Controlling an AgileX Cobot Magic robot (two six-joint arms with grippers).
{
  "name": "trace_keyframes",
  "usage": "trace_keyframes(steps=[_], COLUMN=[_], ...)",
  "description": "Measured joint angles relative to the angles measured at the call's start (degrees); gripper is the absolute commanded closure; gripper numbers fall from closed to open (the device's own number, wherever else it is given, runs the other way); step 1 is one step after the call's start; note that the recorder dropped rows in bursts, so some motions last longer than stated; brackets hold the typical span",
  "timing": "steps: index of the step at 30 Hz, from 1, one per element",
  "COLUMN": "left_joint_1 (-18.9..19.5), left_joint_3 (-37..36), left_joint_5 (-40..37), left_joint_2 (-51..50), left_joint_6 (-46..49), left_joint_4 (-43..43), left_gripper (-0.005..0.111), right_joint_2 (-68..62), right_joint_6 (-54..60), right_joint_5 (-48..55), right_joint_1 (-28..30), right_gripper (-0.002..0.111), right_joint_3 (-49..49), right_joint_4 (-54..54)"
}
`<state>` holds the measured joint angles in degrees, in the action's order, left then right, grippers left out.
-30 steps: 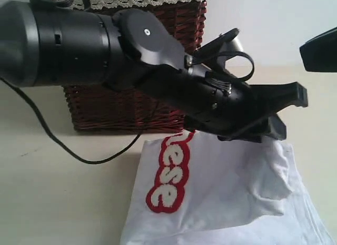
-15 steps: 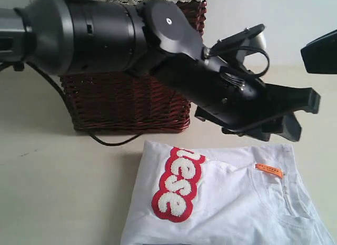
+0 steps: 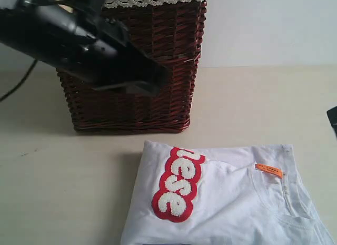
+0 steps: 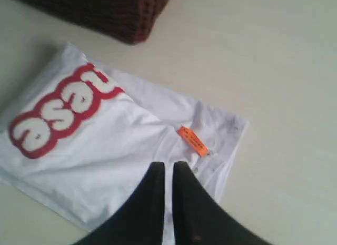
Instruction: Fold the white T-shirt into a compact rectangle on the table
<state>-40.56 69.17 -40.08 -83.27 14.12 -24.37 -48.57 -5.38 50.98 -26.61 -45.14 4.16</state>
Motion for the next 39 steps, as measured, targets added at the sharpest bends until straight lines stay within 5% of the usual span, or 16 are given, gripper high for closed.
trace_keyframes(steps=[5, 7, 25, 39], left_joint_1=[0.7, 0.7, 0.7, 0.7], left_joint_3=[-5.2, -7.1, -28.6, -32.5], left_joint_5=[1.6, 1.6, 0.6, -0.5], left_joint_2=[10.5, 14.1, 52.2, 66.0], left_joint_6=[1.9, 2.5, 5.0, 0.4], left_joint_4=[0.1, 0.1, 2.7, 8.3], left_gripper=[0.107, 0.107, 0.107, 0.107], right_joint_2=[-10.1, -14.1, -34.7, -39.2], right_joint_6=[-9.8, -12.0, -22.6, -16.3], right_joint_5=[-4.4, -5.8, -13.7, -25.1], right_joint_1=[0.0, 0.0, 5.9, 7.0], right_gripper=[0.064, 0.060, 0.063, 0.063], right_joint_3=[5.2, 5.7, 9.3, 14.8], right_joint_4=[4.6, 4.6, 6.8, -2.0])
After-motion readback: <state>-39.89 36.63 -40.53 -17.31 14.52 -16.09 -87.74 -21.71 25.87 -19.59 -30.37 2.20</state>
